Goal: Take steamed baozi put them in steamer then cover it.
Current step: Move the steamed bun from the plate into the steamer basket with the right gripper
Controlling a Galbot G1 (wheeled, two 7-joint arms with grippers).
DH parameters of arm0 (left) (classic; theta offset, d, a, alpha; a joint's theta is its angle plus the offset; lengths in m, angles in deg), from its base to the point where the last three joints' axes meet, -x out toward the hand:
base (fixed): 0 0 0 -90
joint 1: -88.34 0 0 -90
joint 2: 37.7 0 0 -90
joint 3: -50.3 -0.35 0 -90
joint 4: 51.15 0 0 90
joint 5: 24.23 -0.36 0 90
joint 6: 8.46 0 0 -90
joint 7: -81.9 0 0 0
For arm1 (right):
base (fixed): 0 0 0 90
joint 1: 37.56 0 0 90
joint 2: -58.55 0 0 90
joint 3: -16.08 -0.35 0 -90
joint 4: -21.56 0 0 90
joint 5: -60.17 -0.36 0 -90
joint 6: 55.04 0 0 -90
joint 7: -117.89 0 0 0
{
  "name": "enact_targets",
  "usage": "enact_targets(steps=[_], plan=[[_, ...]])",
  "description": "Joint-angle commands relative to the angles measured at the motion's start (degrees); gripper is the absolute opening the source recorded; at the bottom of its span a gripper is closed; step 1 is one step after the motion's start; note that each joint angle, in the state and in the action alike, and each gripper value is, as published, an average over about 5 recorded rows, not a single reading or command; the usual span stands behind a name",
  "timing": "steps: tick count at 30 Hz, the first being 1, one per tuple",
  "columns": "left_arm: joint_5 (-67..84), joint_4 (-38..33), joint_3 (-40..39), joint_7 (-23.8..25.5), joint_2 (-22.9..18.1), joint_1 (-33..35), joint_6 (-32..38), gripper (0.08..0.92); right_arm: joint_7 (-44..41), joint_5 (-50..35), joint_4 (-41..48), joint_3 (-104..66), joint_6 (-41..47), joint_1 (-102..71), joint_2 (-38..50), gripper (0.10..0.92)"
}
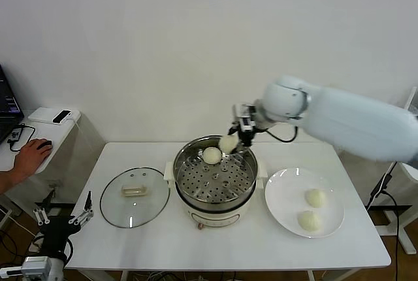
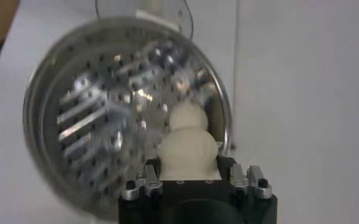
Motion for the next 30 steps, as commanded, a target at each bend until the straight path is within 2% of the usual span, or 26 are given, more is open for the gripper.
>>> enact_targets(steps=[1,22,25,30], plan=[[0.0,-0.4,0.2,0.0,-0.4,0.0,0.0,0.823,2.6,-3.5,6.4,1.3,3.0,-3.6,-11.2,0.585],[0.1,0.8,0.4,0.0,-0.3,-0.7,0.2,0.823,2.7,-1.1,11.8,1.9,3.3,-7.0,-15.4,0.588],[0.1,0.8,0.4,0.0,-0.3,-0.6,0.2,0.823,2.4,-1.0,11.9,1.9,3.1,-7.0,-15.4,0.626],[0.1,0.7,0.5,0.0,-0.3,-0.6,0.2,0.823,0.1,-0.1,10.2,1.9,3.0,-5.3,-13.5,0.761]])
